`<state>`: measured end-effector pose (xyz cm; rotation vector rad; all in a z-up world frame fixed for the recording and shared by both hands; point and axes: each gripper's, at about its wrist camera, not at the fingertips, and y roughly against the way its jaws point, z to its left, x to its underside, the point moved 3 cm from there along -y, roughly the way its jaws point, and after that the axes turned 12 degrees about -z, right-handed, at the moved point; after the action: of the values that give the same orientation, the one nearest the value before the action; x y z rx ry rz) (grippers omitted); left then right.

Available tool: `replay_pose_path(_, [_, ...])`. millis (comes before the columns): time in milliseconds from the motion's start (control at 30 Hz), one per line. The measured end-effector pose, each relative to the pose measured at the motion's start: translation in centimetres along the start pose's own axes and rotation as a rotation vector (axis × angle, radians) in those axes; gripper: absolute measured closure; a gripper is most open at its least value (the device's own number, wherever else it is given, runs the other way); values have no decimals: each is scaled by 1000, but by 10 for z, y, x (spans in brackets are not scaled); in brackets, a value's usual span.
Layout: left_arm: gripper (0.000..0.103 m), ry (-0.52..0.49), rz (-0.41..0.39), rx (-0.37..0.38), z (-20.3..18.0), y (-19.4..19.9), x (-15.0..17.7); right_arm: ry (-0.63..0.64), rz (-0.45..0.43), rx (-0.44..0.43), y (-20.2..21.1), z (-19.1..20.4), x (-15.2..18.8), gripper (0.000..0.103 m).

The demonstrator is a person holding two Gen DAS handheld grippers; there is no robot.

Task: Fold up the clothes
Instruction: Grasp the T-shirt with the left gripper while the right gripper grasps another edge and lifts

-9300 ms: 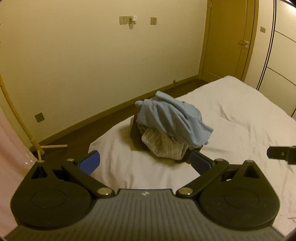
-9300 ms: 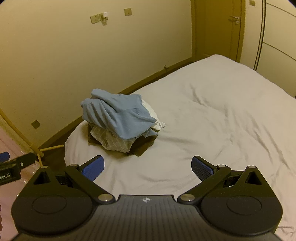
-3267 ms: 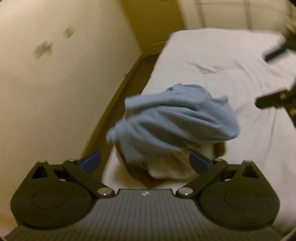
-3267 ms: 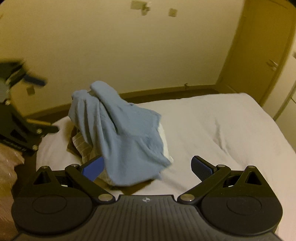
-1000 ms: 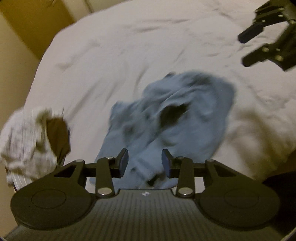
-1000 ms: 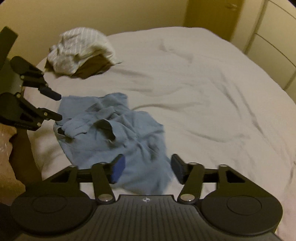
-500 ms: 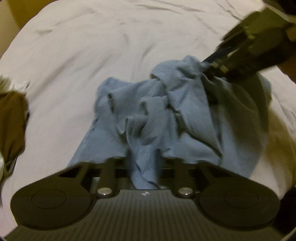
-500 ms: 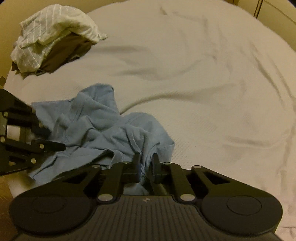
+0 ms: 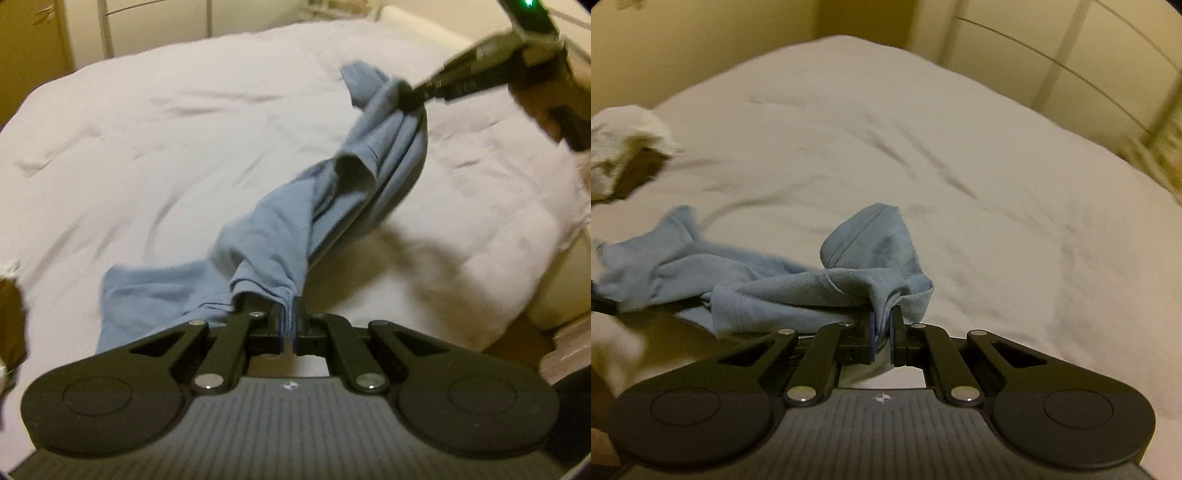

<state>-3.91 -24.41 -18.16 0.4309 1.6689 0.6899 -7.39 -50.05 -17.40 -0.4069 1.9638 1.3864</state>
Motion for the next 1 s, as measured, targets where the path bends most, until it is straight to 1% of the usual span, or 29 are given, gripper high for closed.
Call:
replay_pose_path(100, [102, -31, -43, 92, -41, -5, -22, -42, 29, 102, 22, -32, 28, 99])
replay_pose_path(167, [102, -77, -66, 152, -70, -13, -34, -67, 48, 160, 35, -50, 46, 99])
replay_pose_path(233, [102, -120, -70, 206, -97, -22, -42, -84, 68, 203, 45, -65, 63, 99])
replay_pose_path(300, [102, -139, -72, 236, -113, -29, -45, -116, 85, 231, 53, -78, 81, 99])
replay_pose_path(367, [102, -125, -83, 244, -120, -31, -52, -150, 91, 238, 62, -90, 95, 99])
replay_pose_path(467, [102, -123, -109, 197, -111, -38, -71, -182, 60, 222, 77, -103, 104, 99])
replay_pose_path(500, [102, -140, -123, 173, -105, -43, -82, -186, 45, 216, 81, -106, 103, 99])
replay_pose_path(600, [102, -213, -175, 94, -85, -58, -122, -193, -8, 196, 90, -114, 98, 99])
replay_pose_path(700, [102, -307, -244, 25, -68, -68, -170, -196, -61, 179, 98, -119, 83, 99])
replay_pose_path(800, [102, -380, -304, -26, -57, -74, -214, -198, -115, 173, 107, -126, 64, 99])
replay_pose_path(900, [102, -403, -349, -38, -47, -74, -241, -181, -173, 180, 114, -134, 37, 99])
replay_pose_path(1000, [102, -385, -357, -19, -39, -69, -247, -153, -237, 206, 128, -141, -3, 99])
